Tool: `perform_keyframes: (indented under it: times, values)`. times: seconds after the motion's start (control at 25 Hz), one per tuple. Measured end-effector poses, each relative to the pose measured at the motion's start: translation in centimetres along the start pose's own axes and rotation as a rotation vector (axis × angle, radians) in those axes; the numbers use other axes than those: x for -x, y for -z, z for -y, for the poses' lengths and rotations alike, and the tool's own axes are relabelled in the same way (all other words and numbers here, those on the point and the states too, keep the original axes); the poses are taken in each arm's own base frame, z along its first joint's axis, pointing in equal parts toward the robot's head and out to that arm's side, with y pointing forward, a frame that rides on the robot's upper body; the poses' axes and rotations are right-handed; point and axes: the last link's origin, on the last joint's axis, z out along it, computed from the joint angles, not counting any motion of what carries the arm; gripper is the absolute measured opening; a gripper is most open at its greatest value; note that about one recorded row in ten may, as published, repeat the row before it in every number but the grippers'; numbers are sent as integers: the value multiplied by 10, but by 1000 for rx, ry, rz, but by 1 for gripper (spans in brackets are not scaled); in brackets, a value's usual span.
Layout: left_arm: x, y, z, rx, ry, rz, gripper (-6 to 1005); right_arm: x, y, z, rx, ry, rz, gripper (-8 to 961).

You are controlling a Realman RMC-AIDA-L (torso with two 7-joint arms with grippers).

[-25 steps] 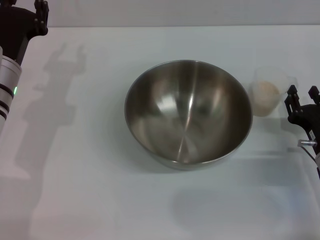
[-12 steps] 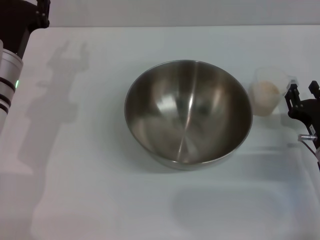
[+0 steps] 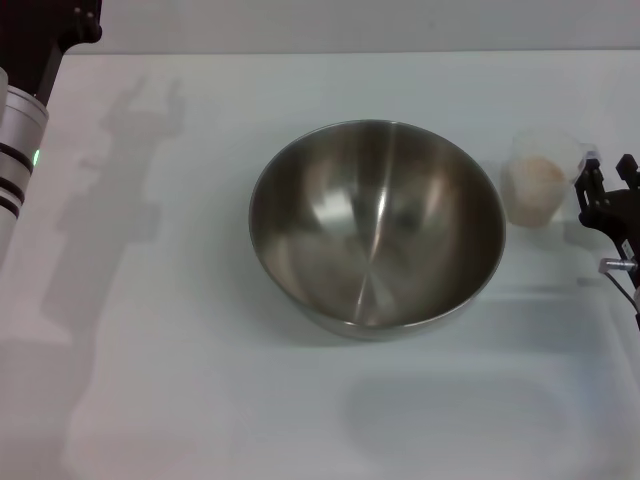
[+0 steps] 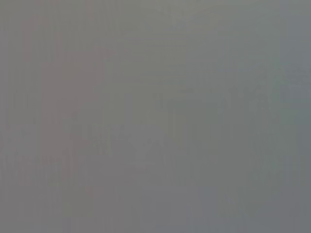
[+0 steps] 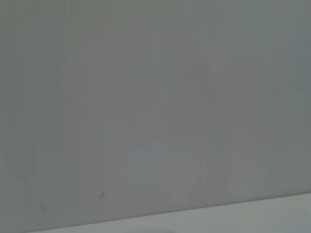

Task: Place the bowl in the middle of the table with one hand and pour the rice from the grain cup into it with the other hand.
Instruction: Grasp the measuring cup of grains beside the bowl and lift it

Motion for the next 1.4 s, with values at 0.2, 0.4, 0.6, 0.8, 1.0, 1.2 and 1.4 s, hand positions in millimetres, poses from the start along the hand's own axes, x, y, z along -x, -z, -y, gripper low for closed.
perform_keyframes:
  times: [0.2,0.4,0.6,0.8,1.0,1.2,1.4]
  values:
    - [-2,0,1,-3,0,-13,450,3,-4,-1,11,10,9,444]
    - [-5,-1,1,-6,0,-30,450,1,-13,-4,38,37,-34,313]
    - [-6,-1,1,-6,0,-36,450,1,-13,-4,36,39,-33,50]
    - [-7,0,2,-10,-1,-50,449,2,-14,-3,35,40,-29,4]
    - [-7,2,3,-13,-1,-52,449,6,-11,-4,36,30,12,4]
    - [-8,3,4,-16,-3,-59,449,8,-9,-5,36,24,26,4]
    - [-8,3,5,-17,-4,-60,450,12,-11,-6,38,27,54,4]
